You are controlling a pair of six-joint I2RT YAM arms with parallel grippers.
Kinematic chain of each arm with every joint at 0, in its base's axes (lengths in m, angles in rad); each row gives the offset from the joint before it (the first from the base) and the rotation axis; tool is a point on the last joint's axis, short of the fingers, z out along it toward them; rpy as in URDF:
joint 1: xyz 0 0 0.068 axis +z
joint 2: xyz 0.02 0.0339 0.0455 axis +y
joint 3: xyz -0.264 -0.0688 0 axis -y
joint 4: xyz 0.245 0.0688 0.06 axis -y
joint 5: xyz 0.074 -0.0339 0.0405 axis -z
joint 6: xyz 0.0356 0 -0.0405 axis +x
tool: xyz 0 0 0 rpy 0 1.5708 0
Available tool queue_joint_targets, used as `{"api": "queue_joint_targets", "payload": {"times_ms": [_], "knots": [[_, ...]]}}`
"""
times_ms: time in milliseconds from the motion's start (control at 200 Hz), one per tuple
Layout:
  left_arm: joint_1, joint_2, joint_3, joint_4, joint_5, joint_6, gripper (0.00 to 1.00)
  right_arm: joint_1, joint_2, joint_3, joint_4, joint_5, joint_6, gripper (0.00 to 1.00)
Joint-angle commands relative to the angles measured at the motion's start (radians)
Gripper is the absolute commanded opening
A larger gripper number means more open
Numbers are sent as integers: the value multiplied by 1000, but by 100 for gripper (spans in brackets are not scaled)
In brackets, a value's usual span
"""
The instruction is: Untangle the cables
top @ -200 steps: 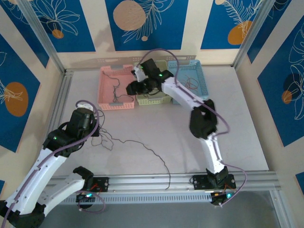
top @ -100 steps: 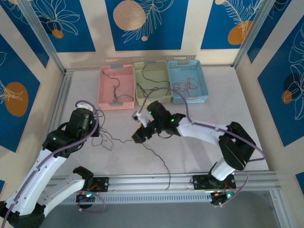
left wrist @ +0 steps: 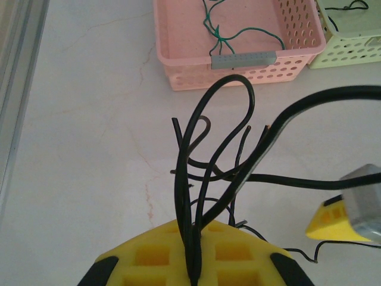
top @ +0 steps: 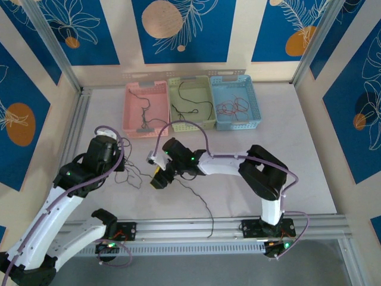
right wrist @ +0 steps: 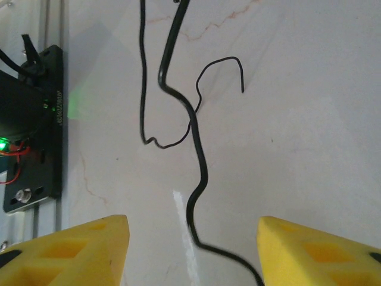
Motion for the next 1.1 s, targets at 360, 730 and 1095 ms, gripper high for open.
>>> {"api": "queue_joint_targets", "payload": {"times_ms": [360, 730, 1095], "knots": [[13, -12, -1, 8, 9, 4, 0, 8, 50, 43, 3, 29, -69, 2], [14, -13, 1, 7, 0, 2, 0, -31, -107, -115, 96, 58, -76, 0], [14, -11, 1, 4, -3, -1, 0, -39, -302, -306, 212, 52, -95, 0]]}}
